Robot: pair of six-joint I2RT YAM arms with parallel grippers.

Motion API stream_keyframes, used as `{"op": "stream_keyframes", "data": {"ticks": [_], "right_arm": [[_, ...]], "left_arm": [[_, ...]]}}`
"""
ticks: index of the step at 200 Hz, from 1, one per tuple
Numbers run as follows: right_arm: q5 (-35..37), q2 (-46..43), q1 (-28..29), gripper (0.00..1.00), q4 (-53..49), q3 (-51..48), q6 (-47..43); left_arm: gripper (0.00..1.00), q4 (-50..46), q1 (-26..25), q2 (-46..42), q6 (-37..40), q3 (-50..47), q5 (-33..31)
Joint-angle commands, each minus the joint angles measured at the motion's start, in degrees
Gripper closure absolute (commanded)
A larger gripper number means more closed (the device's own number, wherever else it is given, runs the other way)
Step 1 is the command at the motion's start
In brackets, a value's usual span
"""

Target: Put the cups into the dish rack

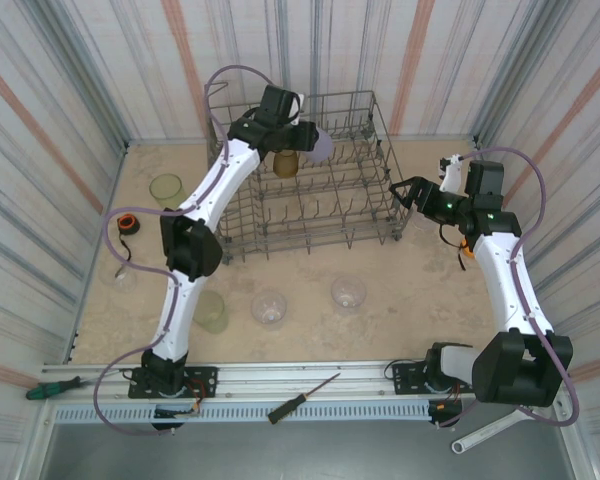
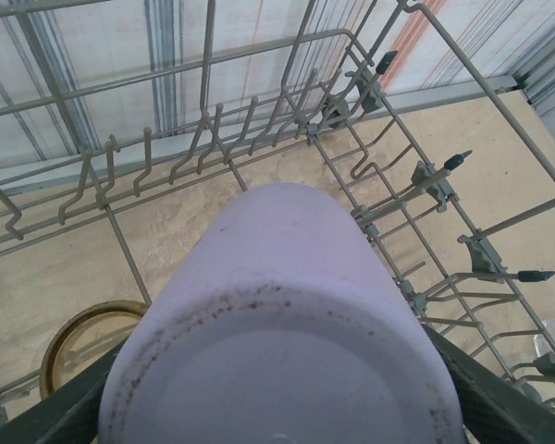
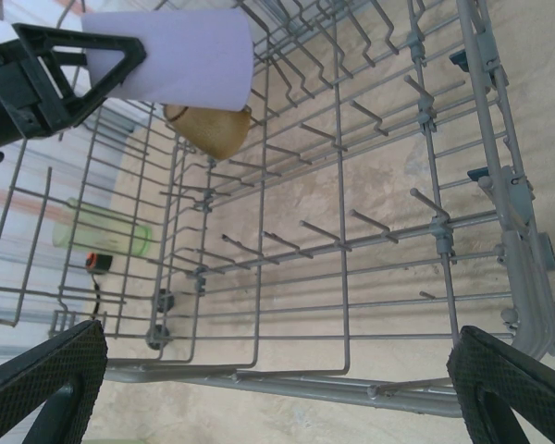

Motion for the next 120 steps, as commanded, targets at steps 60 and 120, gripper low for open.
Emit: {"op": "stream_keyframes", "data": {"ticks": [60, 120], "right_arm": [[0.7, -0.3, -0.5, 0.01, -1.1, -0.6, -1.4], [0.8, -0.1, -0.5, 0.01, -0.9, -0.8, -1.3]], "left_arm": [[0.82, -2.9, -0.2, 2.8, 3.9, 3.4, -6.0], [0.80, -2.0, -0.8, 4.1, 4.2, 3.6, -5.8]]}}
